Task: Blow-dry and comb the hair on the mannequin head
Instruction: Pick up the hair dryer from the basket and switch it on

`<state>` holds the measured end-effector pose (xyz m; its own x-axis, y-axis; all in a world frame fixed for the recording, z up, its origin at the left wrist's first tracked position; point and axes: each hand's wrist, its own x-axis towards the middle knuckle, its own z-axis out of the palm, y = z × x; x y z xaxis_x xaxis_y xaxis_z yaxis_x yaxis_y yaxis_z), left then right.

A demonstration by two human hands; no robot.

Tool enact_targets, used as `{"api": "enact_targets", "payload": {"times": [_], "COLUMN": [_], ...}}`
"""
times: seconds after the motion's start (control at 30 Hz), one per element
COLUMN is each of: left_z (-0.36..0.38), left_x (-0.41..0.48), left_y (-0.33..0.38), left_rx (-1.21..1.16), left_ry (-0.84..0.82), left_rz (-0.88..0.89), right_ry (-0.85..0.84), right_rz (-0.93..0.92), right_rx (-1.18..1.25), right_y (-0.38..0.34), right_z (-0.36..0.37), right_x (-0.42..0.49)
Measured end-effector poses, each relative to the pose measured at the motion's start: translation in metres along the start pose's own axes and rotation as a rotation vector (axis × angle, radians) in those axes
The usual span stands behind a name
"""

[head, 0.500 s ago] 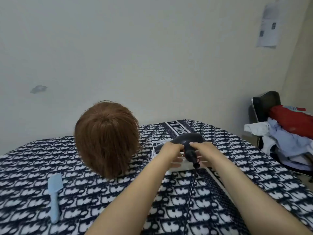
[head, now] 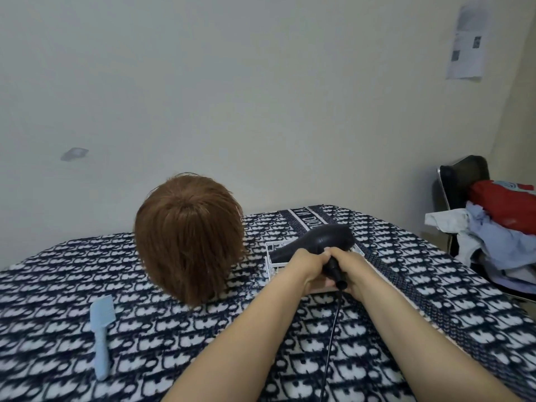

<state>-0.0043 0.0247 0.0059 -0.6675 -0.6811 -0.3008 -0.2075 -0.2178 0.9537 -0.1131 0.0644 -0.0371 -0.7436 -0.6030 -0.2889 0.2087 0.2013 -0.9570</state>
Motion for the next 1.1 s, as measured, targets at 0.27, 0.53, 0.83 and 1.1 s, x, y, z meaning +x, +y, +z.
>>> {"api": "enact_targets", "payload": {"times": [0.27,0.53,0.83,1.1], "left_z": [-0.014,-0.034,-0.052,-0.067], "left_x": [-0.010,-0.028,-0.039,-0.048], "left_y": [0.011,0.015,0.006,0.010], "left_rx": [0.019,0.028,0.121,-0.310], "left_ry": [-0.041,0.025,0.060,-0.197], "left_rz": [0.181,0.367,0.474,0.110], "right_ry": [-0.044,-0.131,-0.164,-0.230], "right_rz": [-0.177,-0.300,-0.404,-0.489], "right_rx": [0.099,0.196,0.370,0.343], "right_y": [-0.019,-0.025,-0.023,-0.022], "right_z": [0.010,0.028,0.046,0.062], "right_x": [-0.014,-0.025,-0.040,-0.059]}}
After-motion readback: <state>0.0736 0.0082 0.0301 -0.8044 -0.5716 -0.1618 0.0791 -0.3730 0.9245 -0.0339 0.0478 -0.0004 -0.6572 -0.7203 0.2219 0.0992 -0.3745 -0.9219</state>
